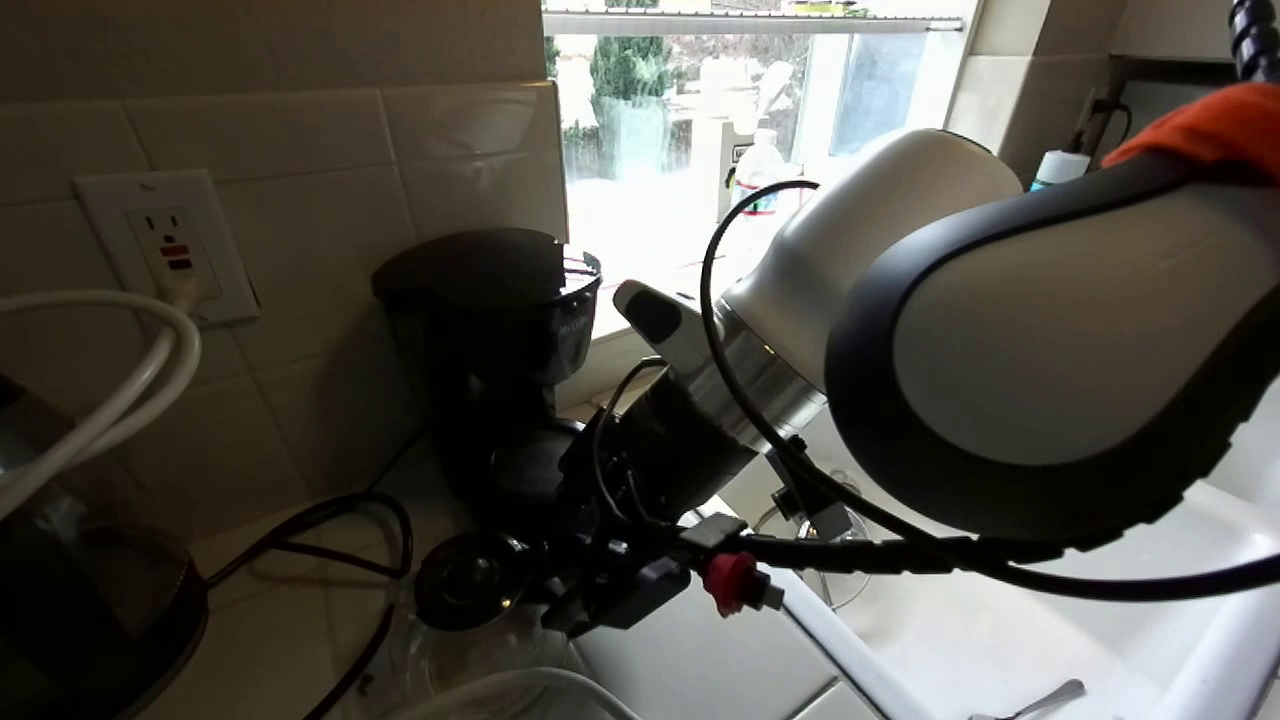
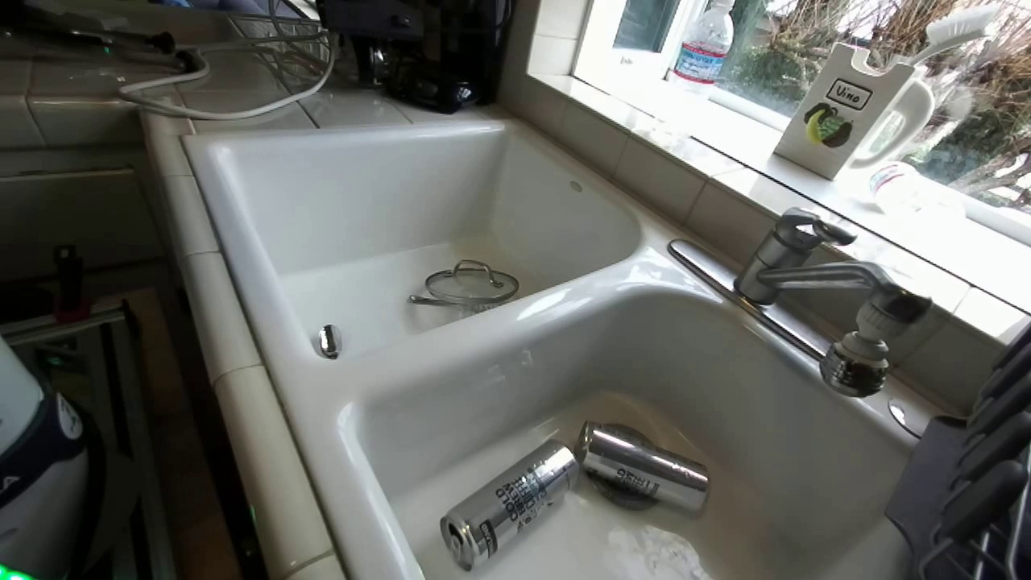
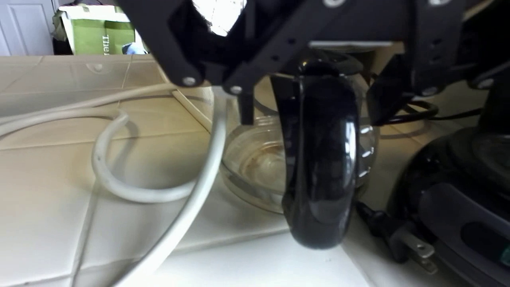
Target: Put the coffee pot on the coffee maker
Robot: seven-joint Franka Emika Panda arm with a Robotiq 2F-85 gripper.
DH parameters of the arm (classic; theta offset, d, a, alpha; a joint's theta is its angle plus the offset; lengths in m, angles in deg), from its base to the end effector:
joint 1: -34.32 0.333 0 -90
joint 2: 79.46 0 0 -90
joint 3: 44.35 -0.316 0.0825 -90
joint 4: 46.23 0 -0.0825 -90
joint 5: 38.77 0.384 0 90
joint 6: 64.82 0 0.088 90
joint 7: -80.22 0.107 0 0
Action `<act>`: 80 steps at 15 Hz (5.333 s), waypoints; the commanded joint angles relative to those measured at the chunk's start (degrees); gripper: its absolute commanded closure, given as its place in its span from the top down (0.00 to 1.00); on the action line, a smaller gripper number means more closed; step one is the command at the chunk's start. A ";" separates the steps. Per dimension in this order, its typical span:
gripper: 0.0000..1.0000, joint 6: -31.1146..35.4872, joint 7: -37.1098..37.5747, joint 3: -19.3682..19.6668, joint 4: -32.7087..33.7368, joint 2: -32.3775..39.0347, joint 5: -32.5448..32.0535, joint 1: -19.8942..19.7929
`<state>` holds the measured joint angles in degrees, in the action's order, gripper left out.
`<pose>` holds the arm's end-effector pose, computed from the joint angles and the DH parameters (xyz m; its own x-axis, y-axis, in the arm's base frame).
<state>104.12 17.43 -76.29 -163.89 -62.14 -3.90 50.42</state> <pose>0.4601 0.4266 0.3699 0.1757 0.7354 0.6544 0.9512 -0.2981 0.0797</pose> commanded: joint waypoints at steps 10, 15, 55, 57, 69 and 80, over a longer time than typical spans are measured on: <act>0.00 -1.20 -0.65 -1.52 -1.97 -2.58 1.31 -1.89; 0.00 -0.52 -1.37 -3.04 -2.37 -4.53 2.27 -2.21; 1.00 -4.36 14.33 -0.54 -3.08 -5.25 -3.21 -0.28; 1.00 -3.79 16.73 -0.31 -2.75 -4.59 -2.99 -0.02; 1.00 -2.56 50.05 7.89 -2.77 -4.51 -23.53 7.65; 0.68 -3.71 68.12 15.55 3.03 -0.69 -39.37 15.34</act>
<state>100.52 82.04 -62.43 -163.20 -65.07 -40.70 63.53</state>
